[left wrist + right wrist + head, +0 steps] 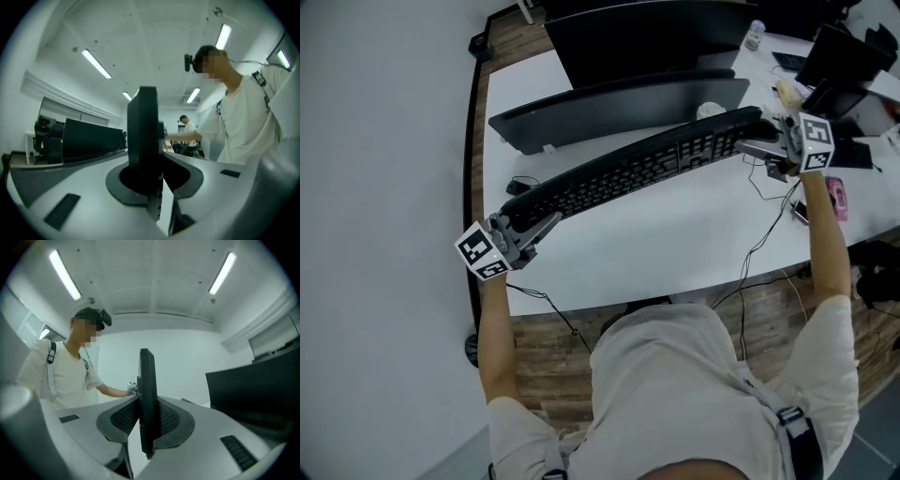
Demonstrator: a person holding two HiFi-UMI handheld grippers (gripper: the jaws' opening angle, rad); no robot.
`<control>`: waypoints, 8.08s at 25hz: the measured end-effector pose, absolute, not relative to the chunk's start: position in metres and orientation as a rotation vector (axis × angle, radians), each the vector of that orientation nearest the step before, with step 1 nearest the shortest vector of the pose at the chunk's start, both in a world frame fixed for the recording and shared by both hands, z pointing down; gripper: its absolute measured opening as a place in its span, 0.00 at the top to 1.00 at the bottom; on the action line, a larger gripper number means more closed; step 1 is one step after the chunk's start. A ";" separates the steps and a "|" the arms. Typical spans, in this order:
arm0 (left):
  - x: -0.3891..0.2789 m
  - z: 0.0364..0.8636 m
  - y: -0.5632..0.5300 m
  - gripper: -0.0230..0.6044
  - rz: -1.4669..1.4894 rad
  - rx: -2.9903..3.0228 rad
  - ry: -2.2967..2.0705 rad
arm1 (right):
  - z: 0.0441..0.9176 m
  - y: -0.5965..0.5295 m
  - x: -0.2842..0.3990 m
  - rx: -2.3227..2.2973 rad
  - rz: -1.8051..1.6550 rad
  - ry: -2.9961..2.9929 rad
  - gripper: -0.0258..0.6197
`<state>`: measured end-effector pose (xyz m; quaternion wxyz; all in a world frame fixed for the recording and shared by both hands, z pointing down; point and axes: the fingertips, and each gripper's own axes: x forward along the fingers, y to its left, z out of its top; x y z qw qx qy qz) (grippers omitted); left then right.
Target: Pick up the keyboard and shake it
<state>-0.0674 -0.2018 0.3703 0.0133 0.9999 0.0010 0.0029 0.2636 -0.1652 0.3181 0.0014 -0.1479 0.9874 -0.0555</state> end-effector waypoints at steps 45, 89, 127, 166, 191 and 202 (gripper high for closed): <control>-0.084 0.224 -0.297 0.78 1.228 3.897 -0.695 | 0.265 -0.191 0.230 -1.559 2.098 3.037 0.81; -0.065 0.273 -0.229 0.77 0.757 3.860 -0.385 | 0.281 -0.130 0.247 -1.618 1.749 3.345 0.82; -0.174 0.598 -0.247 0.81 -0.487 1.926 -0.244 | 0.599 -0.154 0.166 -0.798 -1.481 2.142 0.79; -0.148 0.685 -0.250 0.79 -0.350 1.718 -0.383 | 0.698 -0.156 0.198 -1.183 -1.552 1.886 0.75; -0.155 0.676 -0.242 0.79 -0.420 1.724 -0.370 | 0.680 -0.158 0.196 -1.211 -1.461 1.983 0.74; -0.158 0.681 -0.235 0.79 -0.426 1.723 -0.384 | 0.675 -0.157 0.193 -1.213 -1.444 2.007 0.73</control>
